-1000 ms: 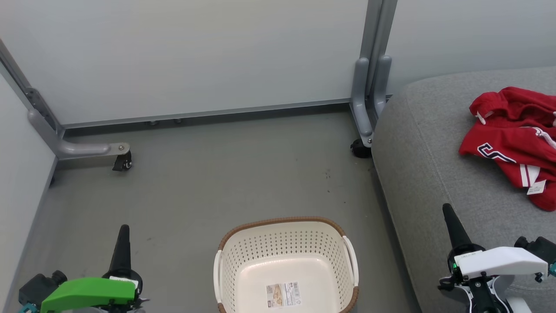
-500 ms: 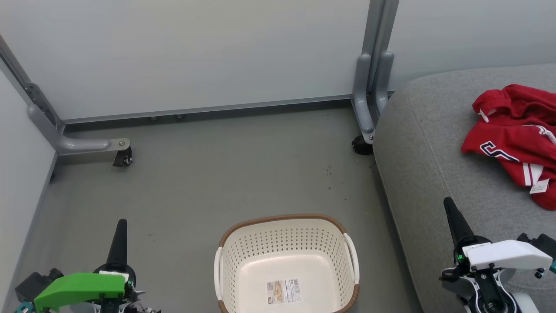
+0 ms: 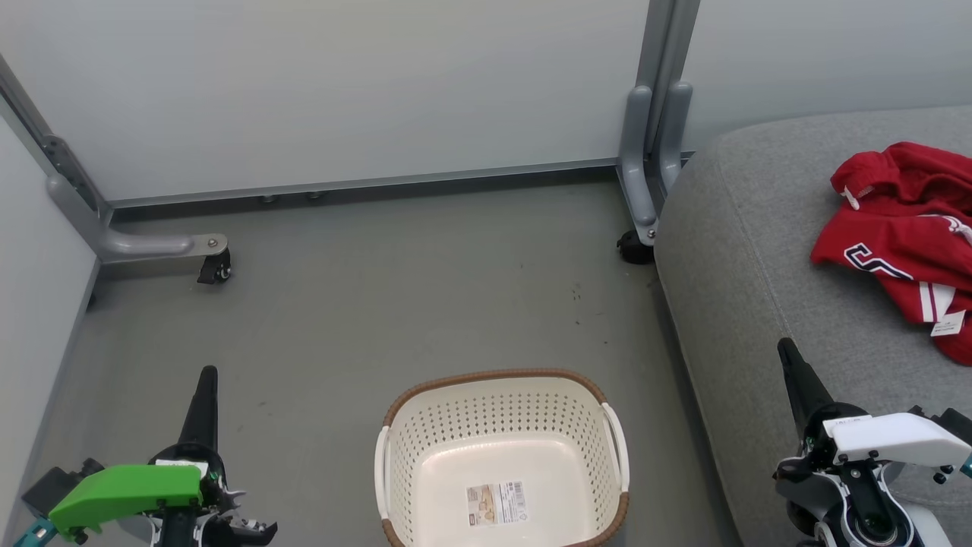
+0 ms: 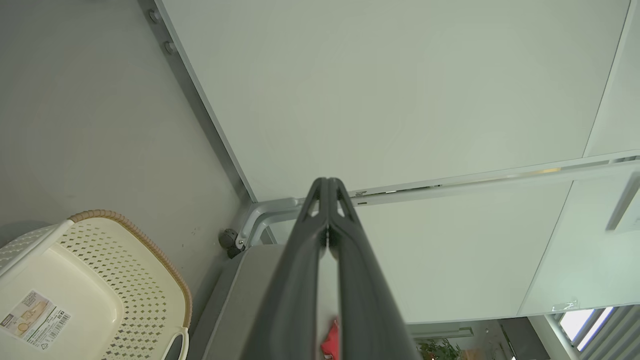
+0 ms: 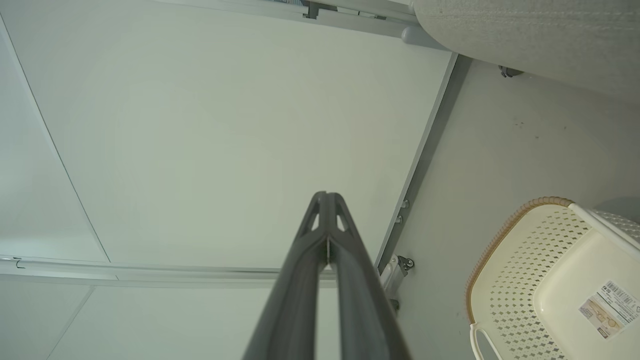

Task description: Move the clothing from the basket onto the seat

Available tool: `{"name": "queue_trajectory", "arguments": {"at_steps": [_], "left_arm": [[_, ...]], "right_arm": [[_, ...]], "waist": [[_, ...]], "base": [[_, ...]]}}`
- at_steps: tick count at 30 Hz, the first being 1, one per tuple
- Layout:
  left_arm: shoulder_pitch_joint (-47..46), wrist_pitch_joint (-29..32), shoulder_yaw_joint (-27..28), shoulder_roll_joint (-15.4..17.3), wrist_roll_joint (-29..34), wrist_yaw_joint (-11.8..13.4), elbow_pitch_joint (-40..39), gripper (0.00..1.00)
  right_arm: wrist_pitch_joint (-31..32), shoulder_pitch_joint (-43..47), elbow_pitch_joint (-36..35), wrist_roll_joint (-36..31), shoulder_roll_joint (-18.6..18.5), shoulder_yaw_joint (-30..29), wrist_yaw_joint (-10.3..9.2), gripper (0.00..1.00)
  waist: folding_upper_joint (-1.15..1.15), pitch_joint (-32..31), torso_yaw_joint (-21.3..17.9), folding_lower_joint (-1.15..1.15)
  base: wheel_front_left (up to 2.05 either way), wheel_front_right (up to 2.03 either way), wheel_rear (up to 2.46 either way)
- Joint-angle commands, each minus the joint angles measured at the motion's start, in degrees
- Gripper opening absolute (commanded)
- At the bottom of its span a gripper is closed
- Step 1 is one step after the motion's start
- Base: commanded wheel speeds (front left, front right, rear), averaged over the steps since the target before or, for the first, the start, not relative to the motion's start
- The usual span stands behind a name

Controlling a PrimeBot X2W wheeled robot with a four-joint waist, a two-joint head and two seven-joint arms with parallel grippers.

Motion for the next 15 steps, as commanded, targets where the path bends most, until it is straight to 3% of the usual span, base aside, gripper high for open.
{"name": "queue_trajectory", "arguments": {"at_steps": [1, 15], "left_arm": [[-1.2, 0.4, 0.4, 0.2, -1.4, -0.2, 0.1, 0.0], [-2.4, 1.8, 1.1, 0.2, -7.1, -0.6, 0.6, 0.0]], "right_arm": [[0.4, -1.2, 0.1, 1.3, -0.2, -0.3, 0.03, 0.0], [2.1, -2.3, 1.0, 7.0, 0.0, -1.2, 0.02, 0.0]], "waist": [[0.0, 0.1, 0.0, 0.0], [0.0, 0.8, 0.2, 0.0]], "base": [[0.0, 0.0, 0.0], [0.0, 0.0, 0.0]]}}
